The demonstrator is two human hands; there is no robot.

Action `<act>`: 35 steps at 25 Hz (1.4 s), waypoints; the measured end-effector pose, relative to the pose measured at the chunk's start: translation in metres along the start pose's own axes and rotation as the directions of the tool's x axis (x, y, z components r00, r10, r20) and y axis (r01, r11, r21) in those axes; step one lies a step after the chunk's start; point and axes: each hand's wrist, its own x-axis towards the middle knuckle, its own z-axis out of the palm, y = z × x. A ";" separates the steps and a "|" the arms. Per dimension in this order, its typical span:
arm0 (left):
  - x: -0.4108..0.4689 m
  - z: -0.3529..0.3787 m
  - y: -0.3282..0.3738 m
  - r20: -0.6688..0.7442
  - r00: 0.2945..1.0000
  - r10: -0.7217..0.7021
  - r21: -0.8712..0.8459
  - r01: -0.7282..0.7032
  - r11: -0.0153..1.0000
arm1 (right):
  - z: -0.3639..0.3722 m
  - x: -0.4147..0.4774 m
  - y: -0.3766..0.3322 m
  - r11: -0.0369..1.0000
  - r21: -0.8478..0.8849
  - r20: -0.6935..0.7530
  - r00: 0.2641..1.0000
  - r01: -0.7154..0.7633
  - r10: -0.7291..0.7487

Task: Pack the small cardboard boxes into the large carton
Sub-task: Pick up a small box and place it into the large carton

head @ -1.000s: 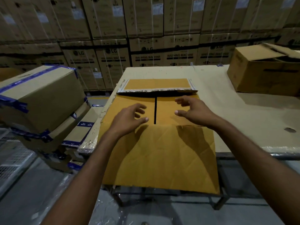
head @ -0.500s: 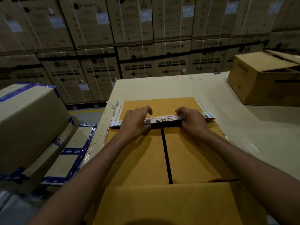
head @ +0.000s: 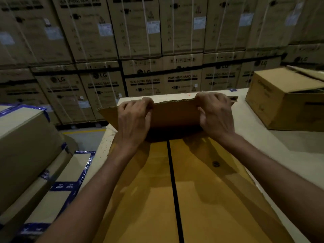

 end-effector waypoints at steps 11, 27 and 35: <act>0.049 0.077 -0.038 0.205 0.978 -0.043 0.179 0.006 0.984 | 0.065 0.053 0.048 0.974 -0.225 0.331 0.942 0.019 0.058; -0.015 0.137 -0.047 0.762 0.595 -0.257 0.144 0.230 0.962 | 0.113 -0.010 0.063 0.945 -0.053 0.731 0.632 -0.322 0.256; -0.039 0.086 -0.002 0.719 0.597 -0.357 -0.095 0.593 0.800 | 0.064 -0.033 0.013 0.811 0.196 0.693 0.662 -0.552 0.284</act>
